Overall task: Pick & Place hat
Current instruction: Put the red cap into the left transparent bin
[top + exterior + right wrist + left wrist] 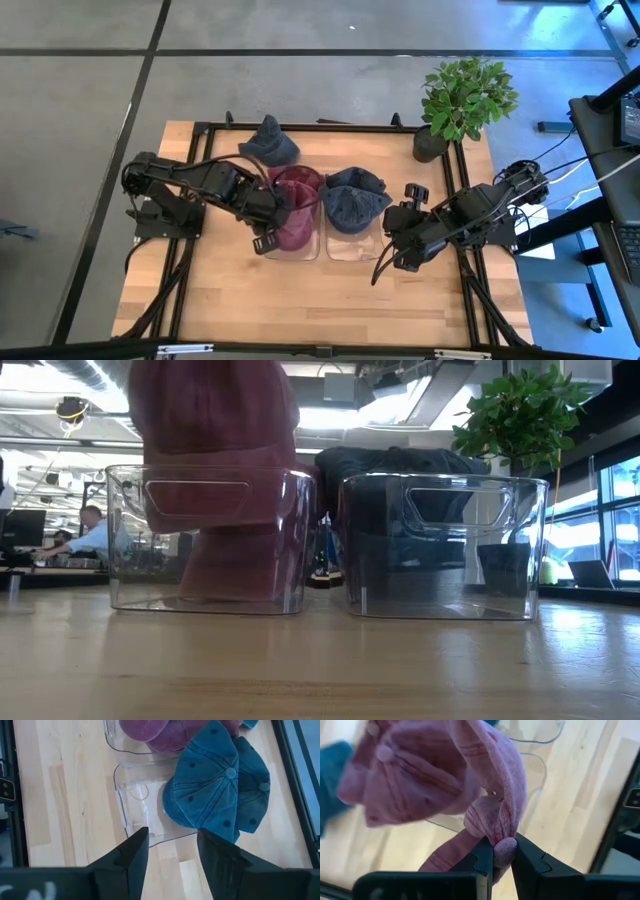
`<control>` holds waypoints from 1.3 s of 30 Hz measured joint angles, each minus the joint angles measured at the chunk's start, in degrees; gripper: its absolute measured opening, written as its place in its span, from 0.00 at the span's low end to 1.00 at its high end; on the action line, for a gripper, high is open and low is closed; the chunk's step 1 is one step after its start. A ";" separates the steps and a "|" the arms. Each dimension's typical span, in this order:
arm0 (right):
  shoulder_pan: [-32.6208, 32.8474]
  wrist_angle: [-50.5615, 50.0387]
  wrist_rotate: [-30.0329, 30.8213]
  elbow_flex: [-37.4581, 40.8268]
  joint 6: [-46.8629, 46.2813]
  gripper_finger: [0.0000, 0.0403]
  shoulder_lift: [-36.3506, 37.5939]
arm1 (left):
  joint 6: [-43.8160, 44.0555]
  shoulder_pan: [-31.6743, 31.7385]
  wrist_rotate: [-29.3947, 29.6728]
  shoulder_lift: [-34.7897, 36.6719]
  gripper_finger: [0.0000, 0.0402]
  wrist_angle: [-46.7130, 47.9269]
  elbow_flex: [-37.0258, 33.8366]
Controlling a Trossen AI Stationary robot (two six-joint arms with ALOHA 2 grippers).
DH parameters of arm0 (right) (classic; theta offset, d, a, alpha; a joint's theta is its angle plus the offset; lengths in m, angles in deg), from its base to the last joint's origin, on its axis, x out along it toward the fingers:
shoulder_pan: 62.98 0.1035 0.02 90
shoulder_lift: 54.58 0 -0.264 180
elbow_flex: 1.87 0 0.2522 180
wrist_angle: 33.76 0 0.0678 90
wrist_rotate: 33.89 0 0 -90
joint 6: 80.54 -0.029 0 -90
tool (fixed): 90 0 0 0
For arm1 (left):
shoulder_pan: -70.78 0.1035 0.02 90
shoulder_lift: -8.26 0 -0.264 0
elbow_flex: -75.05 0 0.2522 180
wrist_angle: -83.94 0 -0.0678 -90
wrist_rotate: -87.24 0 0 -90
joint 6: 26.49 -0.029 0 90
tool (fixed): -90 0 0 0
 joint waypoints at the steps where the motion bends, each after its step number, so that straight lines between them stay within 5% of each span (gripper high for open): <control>1: 0.01 -0.01 0.21 0.00 0.00 0.42 0.00 | -1.35 0.33 0.20 0.00 0.10 -0.07 0.00; 15: 0.02 0.02 0.43 0.00 -0.20 0.42 0.00 | -12.98 3.53 -5.73 -6.83 0.10 1.45 -0.04; 29: 0.02 0.07 0.45 0.01 -0.53 0.42 0.00 | -13.10 10.39 -1.08 -8.76 0.10 1.49 -0.04; 39: 0.02 0.07 0.45 0.02 -0.55 0.42 0.03 | -18.98 11.68 -3.03 -11.64 0.12 1.39 -0.04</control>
